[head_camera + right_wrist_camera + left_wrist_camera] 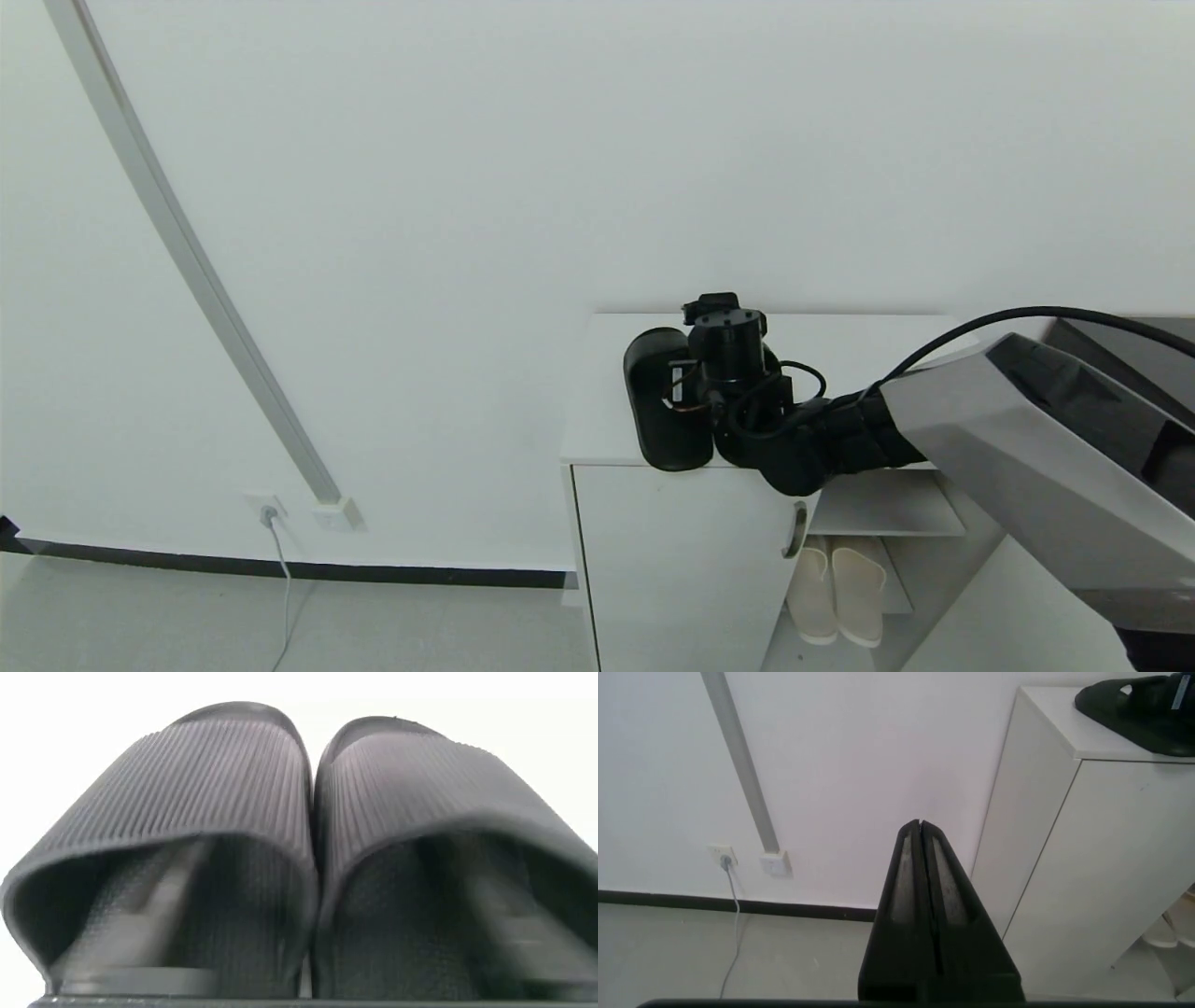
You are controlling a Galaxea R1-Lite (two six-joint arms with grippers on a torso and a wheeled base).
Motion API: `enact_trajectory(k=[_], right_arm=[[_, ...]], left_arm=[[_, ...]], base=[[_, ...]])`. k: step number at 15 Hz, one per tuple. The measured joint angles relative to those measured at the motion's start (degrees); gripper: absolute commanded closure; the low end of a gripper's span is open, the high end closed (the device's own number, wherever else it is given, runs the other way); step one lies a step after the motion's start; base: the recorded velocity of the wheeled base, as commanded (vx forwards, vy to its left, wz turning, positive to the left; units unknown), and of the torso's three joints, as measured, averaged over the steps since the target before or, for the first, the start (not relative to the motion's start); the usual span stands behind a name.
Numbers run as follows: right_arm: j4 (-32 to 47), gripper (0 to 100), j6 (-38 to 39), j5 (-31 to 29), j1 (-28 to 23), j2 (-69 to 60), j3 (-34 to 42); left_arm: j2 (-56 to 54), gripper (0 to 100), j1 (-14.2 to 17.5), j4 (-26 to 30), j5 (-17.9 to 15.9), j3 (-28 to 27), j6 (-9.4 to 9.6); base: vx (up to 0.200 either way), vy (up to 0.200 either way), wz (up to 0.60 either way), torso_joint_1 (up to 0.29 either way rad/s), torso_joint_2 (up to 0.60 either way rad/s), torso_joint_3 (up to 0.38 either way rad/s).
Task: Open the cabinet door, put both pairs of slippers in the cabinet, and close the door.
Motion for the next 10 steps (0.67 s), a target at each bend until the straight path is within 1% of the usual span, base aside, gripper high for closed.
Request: enact_trajectory(k=[7, 10], right_arm=[[-0.22, 100, 0.02, -0.06, 0.11, 0.3, 0.07], [-0.41, 100, 0.05, -0.22, 0.28, -1.1, 1.6]], left_arm=[[0.0, 100, 0.0, 0.0, 0.02, 0.0, 0.05], [0.0, 100, 0.0, 0.0, 0.05, 0.0, 0.0]], base=[[0.0, 0.0, 0.0, 0.0, 0.0, 0.0], [0.0, 0.0, 0.0, 0.0, 0.0, 0.0]])
